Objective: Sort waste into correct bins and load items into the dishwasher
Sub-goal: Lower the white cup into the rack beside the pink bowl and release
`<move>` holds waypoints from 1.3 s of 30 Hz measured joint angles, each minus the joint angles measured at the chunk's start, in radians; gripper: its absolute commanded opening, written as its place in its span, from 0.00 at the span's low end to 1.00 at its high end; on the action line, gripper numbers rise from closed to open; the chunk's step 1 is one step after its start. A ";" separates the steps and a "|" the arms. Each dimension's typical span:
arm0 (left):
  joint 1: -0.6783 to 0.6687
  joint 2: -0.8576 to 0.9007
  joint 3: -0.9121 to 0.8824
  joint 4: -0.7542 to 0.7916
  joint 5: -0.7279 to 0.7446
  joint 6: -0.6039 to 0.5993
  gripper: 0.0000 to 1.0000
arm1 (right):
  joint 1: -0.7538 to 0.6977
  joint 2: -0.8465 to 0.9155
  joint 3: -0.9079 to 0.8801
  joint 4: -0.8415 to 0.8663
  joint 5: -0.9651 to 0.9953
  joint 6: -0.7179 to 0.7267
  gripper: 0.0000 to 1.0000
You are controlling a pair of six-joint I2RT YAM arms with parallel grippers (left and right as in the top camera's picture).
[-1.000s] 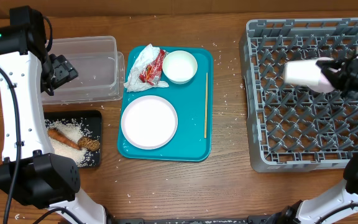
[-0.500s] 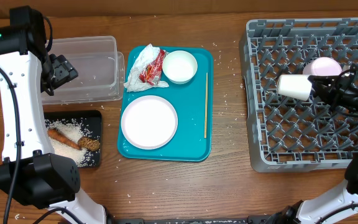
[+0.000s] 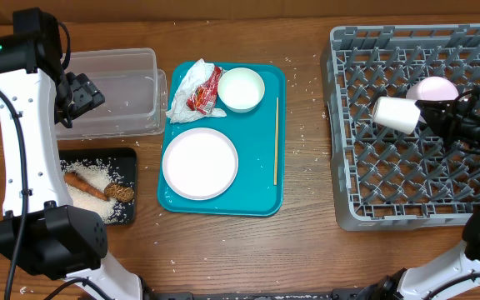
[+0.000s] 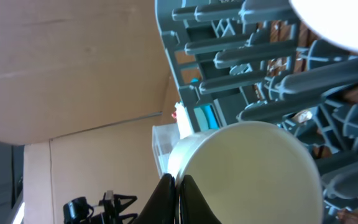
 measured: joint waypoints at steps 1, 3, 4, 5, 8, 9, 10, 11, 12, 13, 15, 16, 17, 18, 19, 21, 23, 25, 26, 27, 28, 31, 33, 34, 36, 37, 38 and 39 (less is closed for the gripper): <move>0.000 0.000 0.000 0.000 0.000 0.000 1.00 | 0.000 -0.001 0.000 0.003 0.006 0.006 0.04; 0.000 0.000 0.000 0.000 0.000 0.000 1.00 | -0.001 -0.003 0.000 0.010 0.018 0.012 0.05; 0.000 0.000 0.000 0.000 0.000 0.000 1.00 | -0.001 -0.004 0.000 0.015 0.022 0.016 0.04; 0.000 0.000 0.000 0.000 0.000 0.000 1.00 | -0.001 -0.004 0.000 0.019 0.031 0.019 0.04; 0.000 0.000 0.000 0.000 0.000 0.000 1.00 | -0.001 -0.004 0.000 0.027 0.060 0.026 0.05; 0.000 0.000 0.000 0.000 0.000 0.000 1.00 | -0.002 -0.006 0.001 0.027 0.072 0.027 0.05; 0.000 0.000 0.000 0.000 0.000 0.000 1.00 | -0.005 -0.008 0.002 0.026 0.085 0.027 0.05; 0.000 0.000 0.000 0.000 0.000 0.000 1.00 | -0.008 -0.009 0.002 0.024 0.095 0.028 0.05; 0.000 0.000 0.000 0.000 0.000 0.000 1.00 | -0.012 -0.012 0.002 0.022 0.107 0.031 0.05; 0.000 0.000 0.000 0.000 0.000 0.000 1.00 | -0.017 -0.013 0.002 0.019 0.120 0.034 0.05; 0.000 0.000 0.000 0.000 0.000 0.000 1.00 | -0.027 -0.013 0.002 0.015 0.136 0.041 0.06; 0.000 0.000 0.000 0.000 0.000 0.000 1.00 | -0.037 -0.013 0.002 0.014 0.151 0.045 0.06; 0.000 0.000 0.000 0.000 0.000 0.000 1.00 | -0.047 -0.013 0.002 0.012 0.168 0.045 0.07; 0.000 0.000 0.000 0.000 0.000 0.000 1.00 | -0.058 -0.012 0.002 0.003 0.187 0.045 0.08; 0.000 0.000 0.000 0.000 0.000 0.000 1.00 | -0.067 -0.012 0.001 -0.006 0.202 0.045 0.09; 0.000 0.000 0.000 0.000 0.000 0.000 1.00 | -0.089 -0.012 0.000 -0.023 0.229 0.046 0.11; 0.000 0.000 0.000 0.000 0.000 0.000 1.00 | -0.103 -0.012 0.000 -0.039 0.245 0.045 0.12; 0.000 0.000 0.000 0.000 0.000 0.000 1.00 | -0.111 -0.012 0.001 -0.060 0.254 0.045 0.13; 0.000 0.000 0.000 0.000 0.000 0.000 1.00 | -0.113 -0.012 0.001 -0.073 0.257 0.045 0.13; 0.000 0.000 0.000 0.000 0.000 0.000 1.00 | -0.116 -0.012 0.002 -0.087 0.261 0.045 0.13; 0.000 0.000 0.000 0.000 0.000 0.000 1.00 | -0.118 -0.012 0.006 -0.105 0.264 0.046 0.13; 0.000 0.000 0.000 0.000 0.000 0.000 1.00 | -0.128 -0.012 0.034 -0.149 0.270 0.044 0.13; 0.000 0.000 0.000 0.000 0.000 0.000 1.00 | -0.133 -0.017 0.071 -0.183 0.277 0.041 0.13; 0.000 0.000 0.000 0.000 0.000 0.000 1.00 | -0.134 -0.021 0.078 -0.189 0.280 0.041 0.13; 0.000 0.000 0.000 0.000 0.000 0.000 1.00 | -0.134 -0.047 0.095 -0.216 0.307 0.035 0.13; 0.000 0.000 0.000 0.000 0.000 0.000 1.00 | -0.128 -0.074 0.103 -0.225 0.333 0.029 0.13; 0.000 0.000 0.000 0.000 0.000 0.000 1.00 | -0.122 -0.095 0.107 -0.224 0.351 0.023 0.13; 0.000 0.000 0.000 0.000 0.000 0.000 1.00 | -0.106 -0.129 0.113 -0.223 0.378 0.018 0.13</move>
